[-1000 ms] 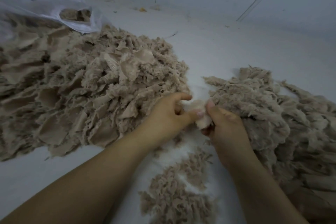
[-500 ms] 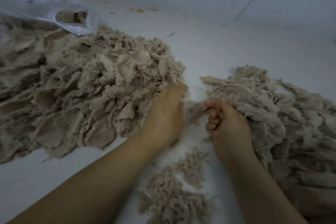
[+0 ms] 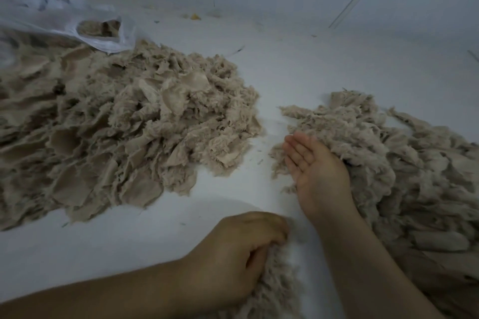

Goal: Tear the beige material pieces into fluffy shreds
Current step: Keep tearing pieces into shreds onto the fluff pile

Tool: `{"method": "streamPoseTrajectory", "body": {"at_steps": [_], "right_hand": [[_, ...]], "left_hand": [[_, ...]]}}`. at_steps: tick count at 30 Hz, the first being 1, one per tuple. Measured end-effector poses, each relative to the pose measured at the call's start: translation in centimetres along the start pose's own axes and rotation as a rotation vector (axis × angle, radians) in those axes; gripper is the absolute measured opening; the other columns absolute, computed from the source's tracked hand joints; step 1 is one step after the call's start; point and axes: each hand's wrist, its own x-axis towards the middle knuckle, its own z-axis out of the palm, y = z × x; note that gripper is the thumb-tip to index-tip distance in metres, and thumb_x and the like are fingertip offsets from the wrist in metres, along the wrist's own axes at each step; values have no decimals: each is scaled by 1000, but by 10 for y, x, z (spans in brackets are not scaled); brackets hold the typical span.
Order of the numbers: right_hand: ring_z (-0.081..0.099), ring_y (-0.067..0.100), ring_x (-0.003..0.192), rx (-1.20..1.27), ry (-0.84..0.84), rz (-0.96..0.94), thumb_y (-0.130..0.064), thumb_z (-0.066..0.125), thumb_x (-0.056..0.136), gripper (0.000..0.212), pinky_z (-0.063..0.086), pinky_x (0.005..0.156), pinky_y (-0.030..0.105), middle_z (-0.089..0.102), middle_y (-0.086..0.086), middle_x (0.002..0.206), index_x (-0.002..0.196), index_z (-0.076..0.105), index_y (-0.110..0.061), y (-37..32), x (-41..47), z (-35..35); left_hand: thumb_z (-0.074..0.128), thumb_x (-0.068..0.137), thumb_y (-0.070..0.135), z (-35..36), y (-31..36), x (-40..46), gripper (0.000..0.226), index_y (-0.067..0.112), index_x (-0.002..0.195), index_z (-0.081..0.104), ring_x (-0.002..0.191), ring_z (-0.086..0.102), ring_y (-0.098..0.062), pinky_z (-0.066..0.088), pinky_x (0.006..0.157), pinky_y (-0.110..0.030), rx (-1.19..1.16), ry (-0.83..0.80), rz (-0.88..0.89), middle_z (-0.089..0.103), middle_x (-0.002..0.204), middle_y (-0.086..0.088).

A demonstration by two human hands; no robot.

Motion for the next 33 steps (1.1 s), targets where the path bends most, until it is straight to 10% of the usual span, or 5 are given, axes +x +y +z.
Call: {"method": "streamPoseTrajectory", "body": {"at_steps": [10,19,24,27,33], "right_hand": [[71,12,100,6,0,36,-30,39,108,33,53,86,26,73,4,111,107,65,-10,-2,-1,0],[67,18,107,83,21,105,-30,39,108,35,52,90,30,71,8,114,113,65,-7,-7,1,-2],[63,9,73,41,108,84,-23,47,106,29,48,60,17,70,2,82,93,67,-7,-5,2,1],[50,7,59,21,142,65,-20,49,104,27,36,47,16,60,1,71,87,66,-9,-3,4,1],[66,13,99,30,47,70,-20,42,107,29,51,85,22,69,6,110,119,62,-2,-1,5,2]], "left_hand": [[56,92,6,0,-16,59,39,15,129,51,116,59,-8,49,98,-25,-17,-22,-252,63,127,1],[59,90,16,-6,1,15,37,21,127,60,110,63,-15,55,85,-32,238,-216,29,64,127,3],[58,86,14,-13,-11,49,20,25,100,66,59,59,-3,48,58,-20,95,48,-166,67,79,6],[62,90,21,-9,-33,95,25,11,113,61,78,59,-17,46,69,-29,295,146,-403,60,94,-3],[55,90,25,7,-45,125,10,19,84,58,89,58,-28,46,68,-34,462,76,-557,58,94,-5]]}}
